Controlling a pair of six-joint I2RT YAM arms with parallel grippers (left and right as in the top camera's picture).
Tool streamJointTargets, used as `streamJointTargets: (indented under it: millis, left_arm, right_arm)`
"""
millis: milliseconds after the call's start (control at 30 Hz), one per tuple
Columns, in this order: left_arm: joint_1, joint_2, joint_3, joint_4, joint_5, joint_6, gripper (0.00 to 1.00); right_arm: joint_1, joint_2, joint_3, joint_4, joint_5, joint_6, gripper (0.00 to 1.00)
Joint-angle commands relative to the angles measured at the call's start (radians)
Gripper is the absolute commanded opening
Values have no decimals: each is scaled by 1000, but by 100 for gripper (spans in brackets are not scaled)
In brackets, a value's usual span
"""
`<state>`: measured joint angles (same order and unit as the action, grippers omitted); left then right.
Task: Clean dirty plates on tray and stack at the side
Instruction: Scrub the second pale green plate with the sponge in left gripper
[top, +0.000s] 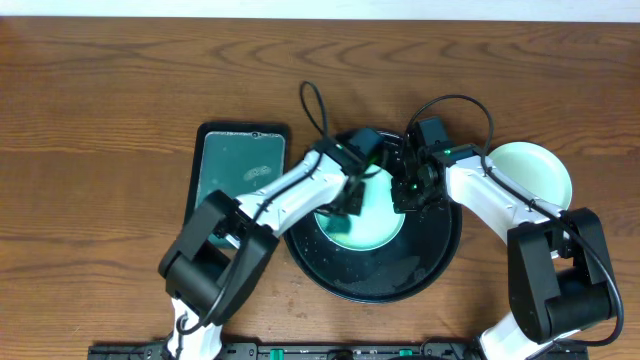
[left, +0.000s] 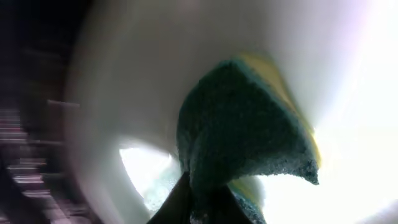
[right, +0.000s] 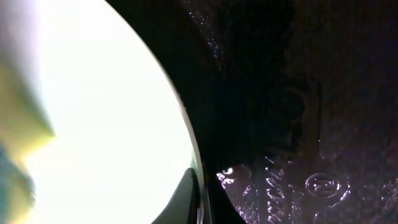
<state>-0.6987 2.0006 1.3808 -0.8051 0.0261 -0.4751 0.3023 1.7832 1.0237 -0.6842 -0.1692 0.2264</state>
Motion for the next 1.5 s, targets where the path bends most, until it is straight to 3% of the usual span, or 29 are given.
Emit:
streamJointTargets:
  millis: [0,100,200,267,467,567,800,1033,1167,1267,1467]
  left_arm:
    - [92,39,-47,-23,-357,-16,8]
    - [126,39,-45,6,-376,13,7]
    - [138,39,-45,51,-286,34,7]
    - [137,40,-45,84,-163,34,7]
    - [117,44,-56,262,383,27,7]
    - [84,61,-56,351,515,6,8]
    - [12,100,-56,359,531,-24,8]
    - [-17,99,-56,343,699,-11,7]
    - [-29,99,-56,297,695,-1,7]
    - [-24,96,-56,246,647,-1,7]
    - [38,19,-52,96,373,-9,8]
  right_arm:
    - [7,24,-19,-4,23,-15,2]
    - [7,24,-19,-4,23,-15,1]
    - [7,24,-19,-6,23,-15,1]
    - [7,24,-19,-5,23,-15,1]
    - [7,24,-19,-4,23,-15,1]
    - [7,24,-19,-4,23,-15,1]
    - [7,24,-19,-4,23,-15,1]
    - [7,24,-19,1,23,-15,1]
    - [7,24,-19,0,23,-15,1]
    - [7,24,-19,3,23,-15,1]
    - [7,24,-19,4,23,-15,1]
